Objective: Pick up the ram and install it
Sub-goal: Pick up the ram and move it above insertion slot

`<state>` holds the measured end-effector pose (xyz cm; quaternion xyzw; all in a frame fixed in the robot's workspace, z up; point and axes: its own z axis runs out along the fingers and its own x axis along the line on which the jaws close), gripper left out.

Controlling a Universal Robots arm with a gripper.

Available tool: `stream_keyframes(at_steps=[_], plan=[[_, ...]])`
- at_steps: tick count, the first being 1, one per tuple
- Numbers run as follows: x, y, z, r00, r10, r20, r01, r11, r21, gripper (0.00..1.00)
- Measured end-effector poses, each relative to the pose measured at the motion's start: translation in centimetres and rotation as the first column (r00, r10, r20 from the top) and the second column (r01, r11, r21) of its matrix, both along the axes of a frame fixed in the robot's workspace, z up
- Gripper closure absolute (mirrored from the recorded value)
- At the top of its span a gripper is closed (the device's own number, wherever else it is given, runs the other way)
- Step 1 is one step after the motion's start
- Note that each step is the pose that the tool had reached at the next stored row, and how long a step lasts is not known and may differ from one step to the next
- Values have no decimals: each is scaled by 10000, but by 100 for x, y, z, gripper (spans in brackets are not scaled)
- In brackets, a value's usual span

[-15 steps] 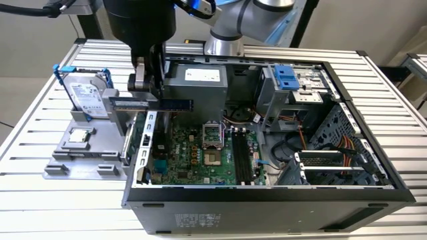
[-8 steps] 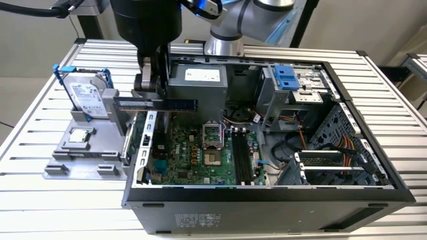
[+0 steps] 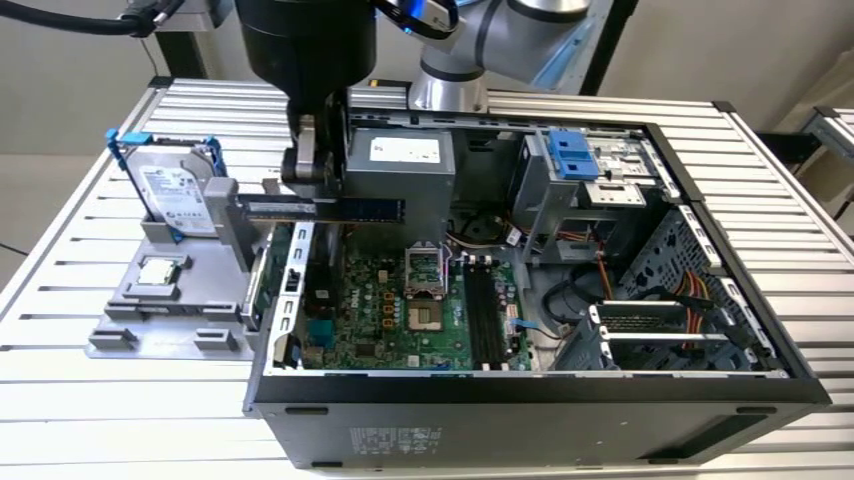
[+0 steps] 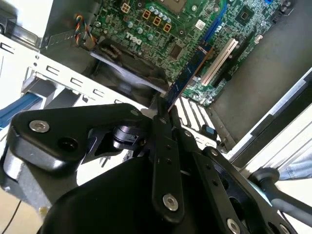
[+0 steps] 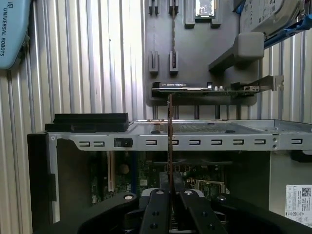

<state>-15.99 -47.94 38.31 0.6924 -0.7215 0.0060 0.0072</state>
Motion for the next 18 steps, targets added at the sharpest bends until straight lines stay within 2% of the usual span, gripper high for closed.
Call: stream_keyframes(at_steps=[18], plan=[[152,0,0,10000,1,-14,-1,10000,0,100]])
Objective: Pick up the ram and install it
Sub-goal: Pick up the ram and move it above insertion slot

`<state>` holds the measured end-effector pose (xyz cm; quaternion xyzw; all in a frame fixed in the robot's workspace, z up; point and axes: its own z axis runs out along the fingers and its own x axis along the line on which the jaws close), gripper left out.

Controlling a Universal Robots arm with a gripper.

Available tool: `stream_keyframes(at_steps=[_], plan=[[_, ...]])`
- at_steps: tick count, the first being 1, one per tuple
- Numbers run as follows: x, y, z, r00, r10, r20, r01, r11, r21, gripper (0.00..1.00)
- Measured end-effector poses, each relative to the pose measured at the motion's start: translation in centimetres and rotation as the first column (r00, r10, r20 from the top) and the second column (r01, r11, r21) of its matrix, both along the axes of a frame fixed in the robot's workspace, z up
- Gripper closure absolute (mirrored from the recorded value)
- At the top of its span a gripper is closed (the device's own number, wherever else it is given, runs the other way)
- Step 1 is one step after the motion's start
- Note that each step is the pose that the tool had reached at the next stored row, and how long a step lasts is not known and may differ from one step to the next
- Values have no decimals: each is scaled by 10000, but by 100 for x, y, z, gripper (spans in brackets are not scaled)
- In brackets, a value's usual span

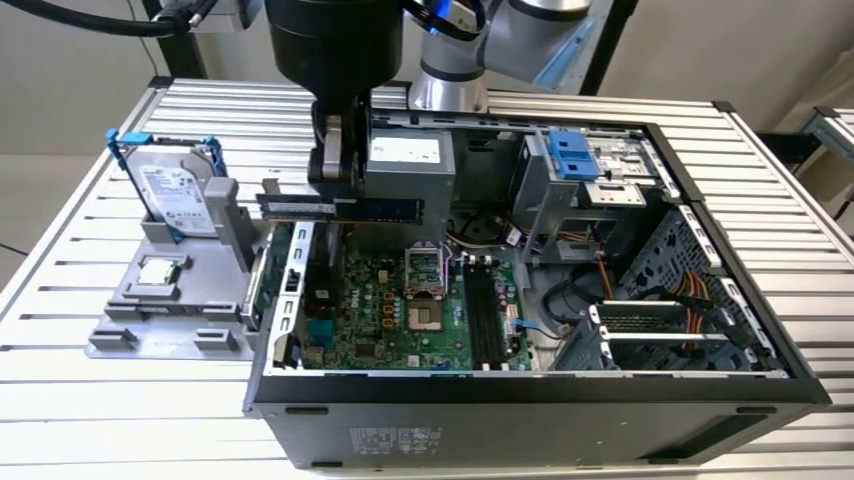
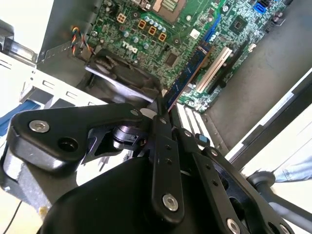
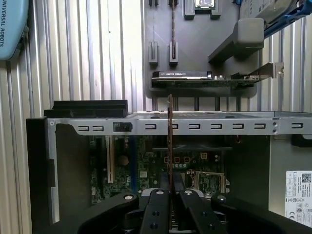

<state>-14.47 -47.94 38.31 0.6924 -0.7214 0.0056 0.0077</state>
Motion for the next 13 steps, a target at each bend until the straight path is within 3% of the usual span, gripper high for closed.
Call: stream_keyframes(at_steps=[13], plan=[[82,0,0,10000,0,-4,0,10000,-1,100]])
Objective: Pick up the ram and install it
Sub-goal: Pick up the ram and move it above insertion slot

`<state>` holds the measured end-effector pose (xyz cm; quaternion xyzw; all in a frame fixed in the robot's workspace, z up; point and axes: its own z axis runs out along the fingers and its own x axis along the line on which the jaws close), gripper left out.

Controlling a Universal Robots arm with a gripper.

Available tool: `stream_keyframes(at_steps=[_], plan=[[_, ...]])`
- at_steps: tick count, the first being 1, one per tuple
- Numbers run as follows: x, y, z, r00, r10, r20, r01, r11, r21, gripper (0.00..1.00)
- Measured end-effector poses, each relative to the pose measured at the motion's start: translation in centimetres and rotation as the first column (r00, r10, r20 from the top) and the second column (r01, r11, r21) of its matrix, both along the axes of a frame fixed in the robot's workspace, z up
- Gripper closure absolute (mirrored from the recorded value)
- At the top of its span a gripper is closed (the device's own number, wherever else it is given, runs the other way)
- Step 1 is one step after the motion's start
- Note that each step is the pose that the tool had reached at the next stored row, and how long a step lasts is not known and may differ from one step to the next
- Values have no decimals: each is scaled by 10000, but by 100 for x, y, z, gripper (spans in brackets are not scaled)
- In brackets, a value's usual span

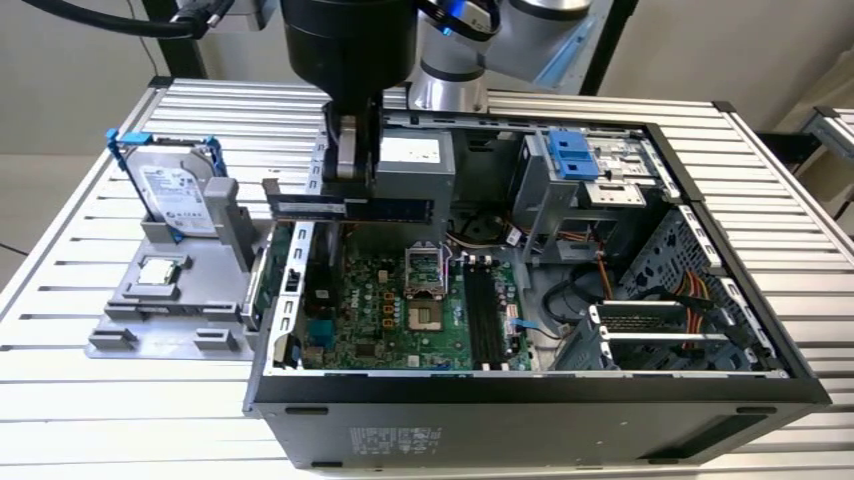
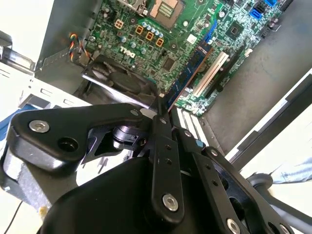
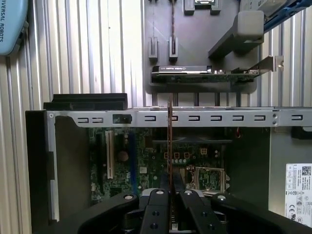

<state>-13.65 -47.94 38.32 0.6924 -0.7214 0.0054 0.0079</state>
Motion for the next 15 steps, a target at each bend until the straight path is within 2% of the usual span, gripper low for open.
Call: stream_keyframes(at_steps=[15], plan=[[114,0,0,10000,0,-9,0,10000,-1,100]])
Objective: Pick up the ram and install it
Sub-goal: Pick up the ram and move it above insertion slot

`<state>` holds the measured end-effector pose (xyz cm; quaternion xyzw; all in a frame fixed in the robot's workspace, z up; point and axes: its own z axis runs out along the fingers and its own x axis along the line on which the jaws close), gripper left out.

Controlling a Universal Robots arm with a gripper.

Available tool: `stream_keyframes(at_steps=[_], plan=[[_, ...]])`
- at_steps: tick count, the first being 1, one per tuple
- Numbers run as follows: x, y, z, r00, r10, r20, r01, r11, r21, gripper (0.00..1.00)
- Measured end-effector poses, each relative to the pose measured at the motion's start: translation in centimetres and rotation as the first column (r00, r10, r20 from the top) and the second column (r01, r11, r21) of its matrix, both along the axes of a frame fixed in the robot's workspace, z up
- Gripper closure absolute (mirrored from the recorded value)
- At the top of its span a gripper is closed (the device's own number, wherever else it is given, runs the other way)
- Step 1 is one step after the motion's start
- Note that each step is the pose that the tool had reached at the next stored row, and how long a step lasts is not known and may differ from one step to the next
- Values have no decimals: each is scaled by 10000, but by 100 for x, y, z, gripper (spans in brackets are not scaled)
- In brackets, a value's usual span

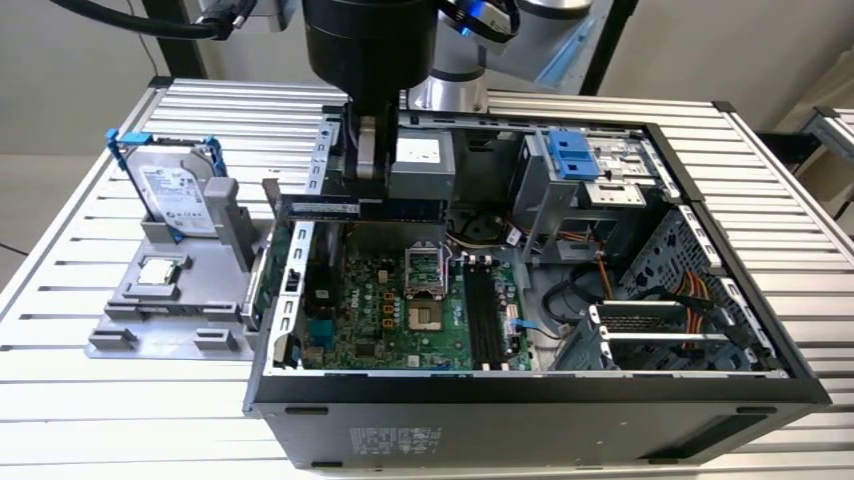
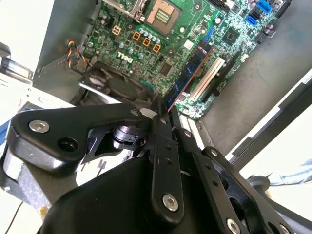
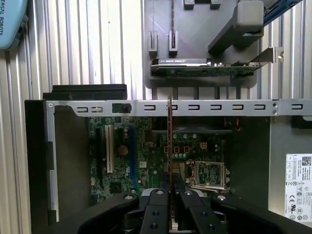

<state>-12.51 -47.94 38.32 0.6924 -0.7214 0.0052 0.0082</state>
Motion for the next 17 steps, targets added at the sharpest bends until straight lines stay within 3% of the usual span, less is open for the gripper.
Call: stream_keyframes(at_steps=[17], plan=[[146,0,-1,10000,0,-2,0,10000,1,100]])
